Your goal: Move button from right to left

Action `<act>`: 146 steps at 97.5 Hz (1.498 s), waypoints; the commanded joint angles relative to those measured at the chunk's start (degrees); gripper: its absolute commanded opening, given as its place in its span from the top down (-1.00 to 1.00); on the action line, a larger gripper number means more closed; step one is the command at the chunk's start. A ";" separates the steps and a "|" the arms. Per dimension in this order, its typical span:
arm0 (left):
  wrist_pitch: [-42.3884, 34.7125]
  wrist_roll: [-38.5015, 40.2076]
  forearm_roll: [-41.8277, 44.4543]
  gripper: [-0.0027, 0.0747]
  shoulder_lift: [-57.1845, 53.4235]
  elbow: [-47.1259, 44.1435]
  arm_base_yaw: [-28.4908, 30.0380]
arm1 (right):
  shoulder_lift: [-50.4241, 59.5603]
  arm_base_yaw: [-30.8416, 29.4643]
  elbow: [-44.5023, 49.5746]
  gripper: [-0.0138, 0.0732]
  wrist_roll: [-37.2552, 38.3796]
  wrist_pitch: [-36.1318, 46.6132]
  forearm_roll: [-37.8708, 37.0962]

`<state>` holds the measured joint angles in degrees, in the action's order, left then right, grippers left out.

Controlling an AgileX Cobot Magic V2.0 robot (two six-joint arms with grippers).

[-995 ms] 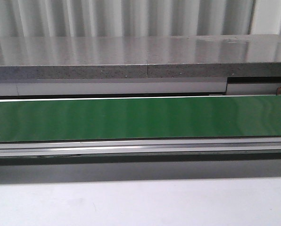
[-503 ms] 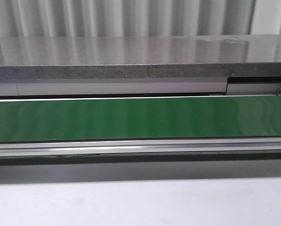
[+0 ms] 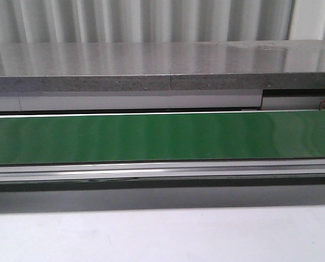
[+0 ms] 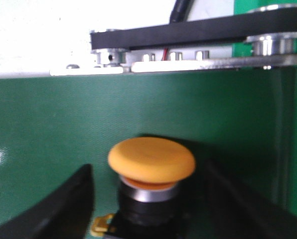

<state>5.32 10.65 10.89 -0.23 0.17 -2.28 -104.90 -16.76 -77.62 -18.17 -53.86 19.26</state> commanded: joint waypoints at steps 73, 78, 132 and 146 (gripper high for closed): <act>-4.51 0.40 0.02 0.98 -1.98 -1.50 -0.45 | 28.78 10.29 -1.13 -0.72 -3.06 4.52 0.64; -4.51 0.40 0.02 0.98 -1.98 -1.50 -0.45 | 31.47 11.33 -0.26 -0.71 -3.06 4.76 0.37; -4.51 0.40 0.02 0.98 -1.98 -1.50 -0.45 | 77.71 12.44 39.94 -0.68 -3.00 19.59 -2.78; -4.51 0.40 0.02 0.98 -1.98 -1.50 -0.45 | 80.52 12.44 42.93 -0.54 -3.00 21.11 -2.78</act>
<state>5.32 10.65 10.89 -0.23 0.17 -2.28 -25.40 -4.37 -34.58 -20.52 -38.45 16.27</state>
